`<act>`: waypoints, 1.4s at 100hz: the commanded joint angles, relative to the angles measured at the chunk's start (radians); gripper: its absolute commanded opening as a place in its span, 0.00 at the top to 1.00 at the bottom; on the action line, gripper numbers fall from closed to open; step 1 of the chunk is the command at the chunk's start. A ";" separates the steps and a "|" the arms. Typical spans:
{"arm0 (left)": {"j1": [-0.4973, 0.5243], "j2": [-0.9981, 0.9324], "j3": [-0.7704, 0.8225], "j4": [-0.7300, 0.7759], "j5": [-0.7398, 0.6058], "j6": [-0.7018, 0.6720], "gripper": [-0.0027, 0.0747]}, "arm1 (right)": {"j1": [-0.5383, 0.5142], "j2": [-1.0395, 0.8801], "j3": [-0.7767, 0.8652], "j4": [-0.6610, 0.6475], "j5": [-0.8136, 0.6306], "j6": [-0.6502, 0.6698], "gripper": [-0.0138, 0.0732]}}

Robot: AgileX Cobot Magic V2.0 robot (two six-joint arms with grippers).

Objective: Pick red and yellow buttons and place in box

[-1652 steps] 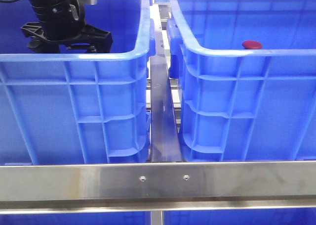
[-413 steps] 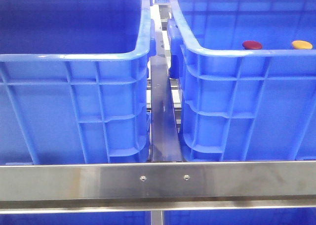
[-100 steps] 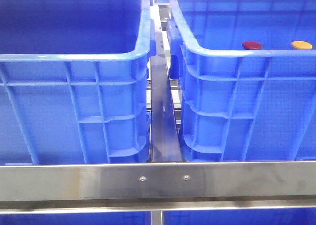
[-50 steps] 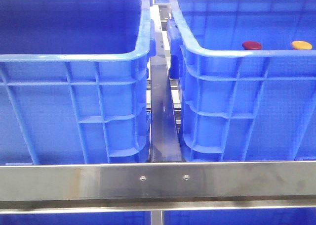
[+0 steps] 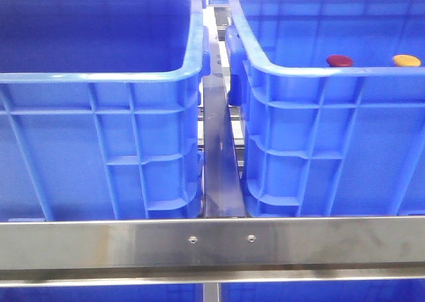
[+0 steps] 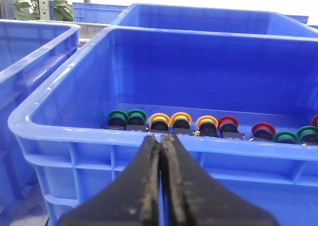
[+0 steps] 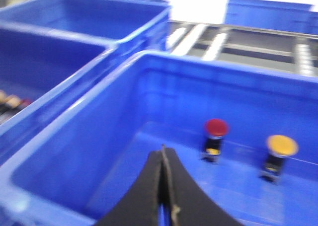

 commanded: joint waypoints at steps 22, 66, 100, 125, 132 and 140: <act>0.003 -0.030 0.053 -0.002 -0.074 -0.009 0.99 | 0.083 -0.134 0.013 0.150 -0.228 -0.007 0.92; 0.003 -0.030 0.053 -0.002 -0.074 -0.009 0.99 | 0.100 -0.281 0.032 -0.727 -0.213 0.705 0.92; 0.003 -0.030 0.053 -0.002 -0.074 -0.009 0.99 | 0.101 -0.303 0.118 -1.695 -0.469 1.741 0.92; 0.003 -0.030 0.053 -0.002 -0.074 -0.009 0.99 | 0.100 -0.408 0.332 -1.727 -0.709 1.825 0.92; 0.003 -0.030 0.053 -0.002 -0.074 -0.009 0.99 | 0.100 -0.445 0.330 -1.742 -0.647 1.826 0.92; 0.003 -0.030 0.053 -0.002 -0.074 -0.009 0.99 | 0.100 -0.496 0.330 -1.767 -0.610 1.828 0.92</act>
